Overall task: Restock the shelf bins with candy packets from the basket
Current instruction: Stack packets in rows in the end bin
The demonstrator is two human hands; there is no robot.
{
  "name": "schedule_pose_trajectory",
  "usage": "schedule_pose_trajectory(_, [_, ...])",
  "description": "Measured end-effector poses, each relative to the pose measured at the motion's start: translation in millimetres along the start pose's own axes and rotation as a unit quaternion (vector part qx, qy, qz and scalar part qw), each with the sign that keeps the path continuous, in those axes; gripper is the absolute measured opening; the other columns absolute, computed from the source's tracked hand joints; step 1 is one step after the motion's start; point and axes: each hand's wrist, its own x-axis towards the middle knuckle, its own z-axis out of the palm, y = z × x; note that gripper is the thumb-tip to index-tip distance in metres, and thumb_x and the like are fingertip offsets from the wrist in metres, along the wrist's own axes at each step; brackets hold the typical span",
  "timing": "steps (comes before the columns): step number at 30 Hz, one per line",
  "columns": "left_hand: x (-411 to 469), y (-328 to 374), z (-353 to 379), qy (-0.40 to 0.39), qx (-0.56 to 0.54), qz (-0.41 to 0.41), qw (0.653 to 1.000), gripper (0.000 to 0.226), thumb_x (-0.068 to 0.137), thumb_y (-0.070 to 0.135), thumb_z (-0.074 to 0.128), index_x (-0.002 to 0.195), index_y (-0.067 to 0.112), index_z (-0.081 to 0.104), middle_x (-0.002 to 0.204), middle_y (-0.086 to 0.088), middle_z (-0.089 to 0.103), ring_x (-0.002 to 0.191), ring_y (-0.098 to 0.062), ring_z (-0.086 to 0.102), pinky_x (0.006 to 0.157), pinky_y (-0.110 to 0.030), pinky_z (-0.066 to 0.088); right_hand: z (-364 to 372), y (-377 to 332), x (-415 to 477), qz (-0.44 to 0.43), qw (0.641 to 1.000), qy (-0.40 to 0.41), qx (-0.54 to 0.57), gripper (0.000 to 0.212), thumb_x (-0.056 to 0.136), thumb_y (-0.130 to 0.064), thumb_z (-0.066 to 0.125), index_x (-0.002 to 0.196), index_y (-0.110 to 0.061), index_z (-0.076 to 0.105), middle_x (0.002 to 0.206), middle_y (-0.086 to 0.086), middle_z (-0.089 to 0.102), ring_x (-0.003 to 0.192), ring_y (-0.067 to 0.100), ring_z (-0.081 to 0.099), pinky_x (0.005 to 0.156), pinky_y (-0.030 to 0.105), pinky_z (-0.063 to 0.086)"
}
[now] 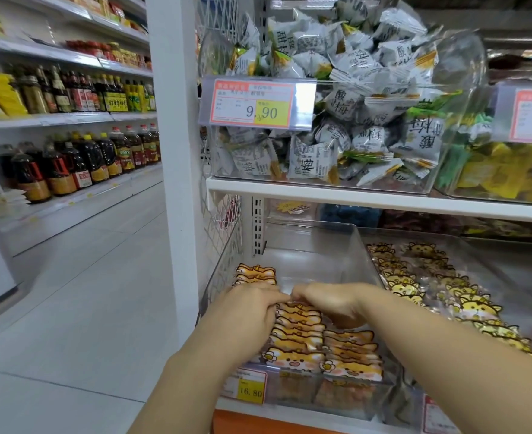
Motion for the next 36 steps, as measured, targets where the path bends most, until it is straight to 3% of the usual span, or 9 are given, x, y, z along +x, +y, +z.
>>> schedule_pose_trajectory(5, [0.6, -1.2, 1.6, 0.005, 0.003, -0.009, 1.0, 0.041, 0.102, 0.02, 0.043, 0.133, 0.04, 0.06, 0.141, 0.019, 0.055, 0.13, -0.005, 0.047, 0.115, -0.032, 0.033, 0.5, -5.9, -14.2, -0.024, 0.998, 0.019, -0.053, 0.047, 0.099, -0.055, 0.028, 0.106, -0.022, 0.061, 0.104, 0.003, 0.065, 0.09, 0.014, 0.055, 0.086, 0.032, 0.045])
schedule_pose_trajectory(9, [0.7, -1.6, 3.1, 0.004, 0.01, -0.009, 1.0, 0.04, 0.101, 0.019, 0.043, 0.133, 0.037, 0.061, 0.139, 0.02, 0.056, 0.128, -0.005, 0.049, 0.114, -0.035, 0.035, -3.0, -8.2, -25.1, -0.014, 0.997, 0.031, -0.072, 0.06, 0.099, -0.061, 0.024, 0.136, -0.021, 0.051, 0.14, 0.014, 0.055, 0.132, 0.033, 0.05, 0.111, 0.047, 0.038])
schedule_pose_trajectory(16, [0.8, -0.6, 0.4, 0.021, 0.012, -0.012, 1.0, 0.039, 0.101, 0.02, 0.045, 0.13, 0.037, 0.062, 0.135, 0.018, 0.058, 0.124, -0.006, 0.052, 0.109, -0.031, 0.039, -3.4, -11.7, -43.1, -0.082, 0.984, 0.091, -0.129, 0.061, 0.104, -0.056, 0.024, 0.147, -0.018, 0.046, 0.152, 0.007, 0.043, 0.138, 0.028, 0.041, 0.114, 0.043, 0.034])
schedule_pose_trajectory(20, [-5.0, 6.2, -1.9, 0.051, 0.024, -0.009, 0.998, 0.037, 0.1, 0.022, 0.046, 0.13, 0.037, 0.062, 0.133, 0.018, 0.06, 0.12, -0.007, 0.054, 0.104, -0.031, 0.043, 3.1, -5.8, -65.8, -0.198, 0.931, 0.221, -0.215, 0.039, 0.103, -0.049, 0.04, 0.111, -0.02, 0.064, 0.113, 0.003, 0.064, 0.109, 0.022, 0.058, 0.089, 0.033, 0.044])
schedule_pose_trajectory(23, [-17.4, 20.0, -4.3, 0.072, 0.032, 0.0, 0.997, 0.035, 0.098, 0.023, 0.049, 0.128, 0.036, 0.063, 0.129, 0.016, 0.062, 0.117, -0.01, 0.057, 0.102, -0.036, 0.044, 12.4, 10.1, -98.6, -0.255, 0.894, 0.288, -0.23, 0.04, 0.099, -0.049, 0.05, 0.131, -0.027, 0.058, 0.119, -0.008, 0.065, 0.111, 0.015, 0.061, 0.096, 0.037, 0.049])
schedule_pose_trajectory(27, [-40.3, 51.3, -14.2, 0.112, 0.053, 0.033, 0.992, 0.033, 0.096, 0.022, 0.051, 0.123, 0.033, 0.066, 0.119, 0.013, 0.066, 0.109, -0.015, 0.062, 0.096, -0.04, 0.048, 23.1, 42.1, -151.1, -0.358, 0.845, 0.334, -0.215, 0.039, 0.096, -0.041, 0.058, 0.134, -0.034, 0.054, 0.113, -0.018, 0.066, 0.107, 0.003, 0.061, 0.093, 0.031, 0.05])
schedule_pose_trajectory(30, [-66.1, 82.6, -10.7, 0.157, 0.025, 0.059, 0.986, 0.036, 0.09, 0.025, 0.048, 0.121, 0.028, 0.067, 0.113, 0.007, 0.069, 0.103, -0.021, 0.065, 0.088, -0.043, 0.052, 33.6, 80.0, -190.2, -0.412, 0.832, 0.329, -0.171, 0.037, 0.094, -0.026, 0.065, 0.13, -0.031, 0.059, 0.105, -0.016, 0.068, 0.089, -0.009, 0.06, 0.078, 0.01, 0.045])
schedule_pose_trajectory(33, [-100.2, 114.1, 26.0, 0.171, -0.029, 0.067, 0.983, 0.036, 0.093, 0.022, 0.048, 0.123, 0.024, 0.066, 0.117, 0.005, 0.067, 0.105, -0.021, 0.064, 0.087, -0.042, 0.053, 56.1, 135.1, -210.9, -0.44, 0.826, 0.324, -0.137, 0.034, 0.091, -0.016, 0.067, 0.125, -0.022, 0.064, 0.097, -0.015, 0.068, 0.092, -0.001, 0.064, 0.08, 0.014, 0.049])
schedule_pose_trajectory(36, [-130.9, 138.2, 81.5, 0.128, -0.043, 0.071, 0.988, 0.033, 0.094, 0.02, 0.045, 0.12, 0.025, 0.064, 0.115, 0.006, 0.066, 0.1, -0.023, 0.066, 0.08, -0.043, 0.055, 81.9, 199.3, -209.0, -0.409, 0.85, 0.303, -0.138, 0.033, 0.09, -0.014, 0.067, 0.122, -0.021, 0.064, 0.092, -0.017, 0.067, 0.085, 0.004, 0.065, 0.073, 0.016, 0.049])
